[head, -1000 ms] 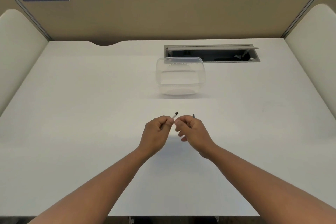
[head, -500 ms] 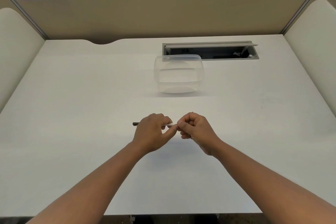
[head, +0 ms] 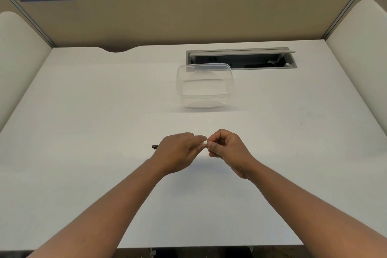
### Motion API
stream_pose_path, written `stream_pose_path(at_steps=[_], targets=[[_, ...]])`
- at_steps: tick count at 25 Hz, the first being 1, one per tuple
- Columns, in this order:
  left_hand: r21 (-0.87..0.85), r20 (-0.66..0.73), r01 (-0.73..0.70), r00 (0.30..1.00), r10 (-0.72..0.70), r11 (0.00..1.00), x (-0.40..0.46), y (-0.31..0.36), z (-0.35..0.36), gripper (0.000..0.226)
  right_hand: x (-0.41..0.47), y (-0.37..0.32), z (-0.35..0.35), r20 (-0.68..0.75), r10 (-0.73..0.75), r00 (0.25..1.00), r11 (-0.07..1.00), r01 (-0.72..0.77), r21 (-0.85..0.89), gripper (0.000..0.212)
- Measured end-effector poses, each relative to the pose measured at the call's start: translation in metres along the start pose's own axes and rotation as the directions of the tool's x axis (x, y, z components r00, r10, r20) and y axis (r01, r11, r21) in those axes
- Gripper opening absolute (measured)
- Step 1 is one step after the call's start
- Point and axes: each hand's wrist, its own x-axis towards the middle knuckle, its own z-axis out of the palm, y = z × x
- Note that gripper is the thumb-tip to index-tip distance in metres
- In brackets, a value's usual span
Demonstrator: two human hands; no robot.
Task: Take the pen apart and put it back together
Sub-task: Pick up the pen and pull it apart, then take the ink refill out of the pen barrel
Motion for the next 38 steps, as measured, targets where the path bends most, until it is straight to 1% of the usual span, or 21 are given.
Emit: stream_pose_path(at_steps=[1,4,6,8,10,11,13,16,18,20,22,24,26,27,29,31,33,35,38], targets=[[-0.041,0.005,0.0,1.0,0.001,0.999,0.0,0.0,0.002,0.025,0.0,0.0,-0.001,-0.017,-0.004,1.0,1.0,0.004,0.01,0.005],[-0.273,0.016,0.054,0.999,-0.052,0.961,0.002,-0.002,0.008,0.024,-0.001,0.0,0.0,-0.062,-0.003,0.998,0.999,0.006,0.054,0.007],[-0.318,0.016,0.066,0.998,-0.064,0.946,0.003,0.0,0.009,0.023,-0.001,0.0,0.001,-0.068,0.014,0.998,0.995,-0.007,0.098,0.007],[-0.351,-0.006,0.082,0.996,-0.09,0.933,0.004,0.003,0.008,0.023,-0.002,-0.002,0.001,-0.064,0.052,0.997,0.984,-0.041,0.172,0.011],[-0.429,-0.035,0.131,0.986,-0.161,0.894,0.004,0.006,0.007,0.023,-0.003,-0.004,0.001,-0.045,0.076,0.996,0.973,-0.064,0.222,0.012],[-0.478,-0.038,0.165,0.977,-0.208,0.863,0.004,0.008,0.006,0.021,-0.004,-0.005,0.002,-0.034,0.071,0.997,0.975,-0.063,0.212,0.011],[-0.603,-0.021,0.228,0.953,-0.301,0.765,0.005,0.013,0.004,0.015,-0.005,-0.004,0.005,-0.013,0.052,0.999,0.989,-0.049,0.136,0.014],[-0.792,0.021,0.247,0.925,-0.38,0.558,0.006,0.019,-0.001,0.004,-0.007,-0.006,0.011,0.038,0.034,0.999,0.999,-0.034,-0.002,0.026],[-0.863,0.061,0.25,0.914,-0.4,0.439,0.005,0.018,-0.003,0.005,-0.008,-0.009,0.013,0.058,0.024,0.998,0.994,-0.018,-0.105,0.022],[-0.886,0.093,0.267,0.903,-0.42,0.379,0.003,0.016,-0.004,0.01,-0.008,-0.009,0.013,0.036,-0.022,0.999,0.97,0.03,-0.241,0.017],[-0.892,0.102,0.28,0.889,-0.446,0.354,0.002,0.013,-0.007,0.013,-0.005,-0.006,0.011,0.002,-0.1,0.995,0.902,0.092,-0.422,0.022],[-0.886,0.106,0.292,0.884,-0.455,0.359,0.002,0.01,-0.01,0.011,-0.003,-0.005,0.009,-0.015,-0.175,0.984,0.806,0.135,-0.576,0.033],[-0.857,0.108,0.307,0.892,-0.439,0.413,0.001,0.008,-0.012,0.009,-0.002,-0.005,0.007,-0.002,-0.22,0.976,0.712,0.159,-0.684,0.04],[-0.83,0.11,0.319,0.898,-0.427,0.457,0.0,0.006,-0.011,0.009,-0.002,-0.006,0.007,0.013,-0.232,0.973,0.659,0.167,-0.733,0.04],[-0.743,0.127,0.354,0.908,-0.4,0.567,-0.003,0.002,-0.009,0.012,-0.003,-0.008,0.006,0.037,-0.244,0.969,0.546,0.169,-0.821,0.033],[-0.632,0.169,0.385,0.916,-0.364,0.673,-0.005,0.0,-0.006,0.018,-0.003,-0.009,0.008,0.044,-0.26,0.965,0.442,0.159,-0.883,0.028],[-0.541,0.201,0.379,0.925,-0.322,0.751,-0.006,0.001,-0.005,0.023,-0.003,-0.011,0.009,0.054,-0.275,0.96,0.349,0.152,-0.925,0.026],[-0.493,0.211,0.358,0.933,-0.291,0.793,-0.007,0.004,-0.005,0.025,-0.002,-0.01,0.009,0.069,-0.259,0.963,0.304,0.149,-0.941,0.023],[-0.458,0.22,0.348,0.936,-0.274,0.818,-0.007,0.007,-0.006,0.025,-0.003,-0.008,0.009,0.085,-0.226,0.97,0.308,0.154,-0.939,0.021]])
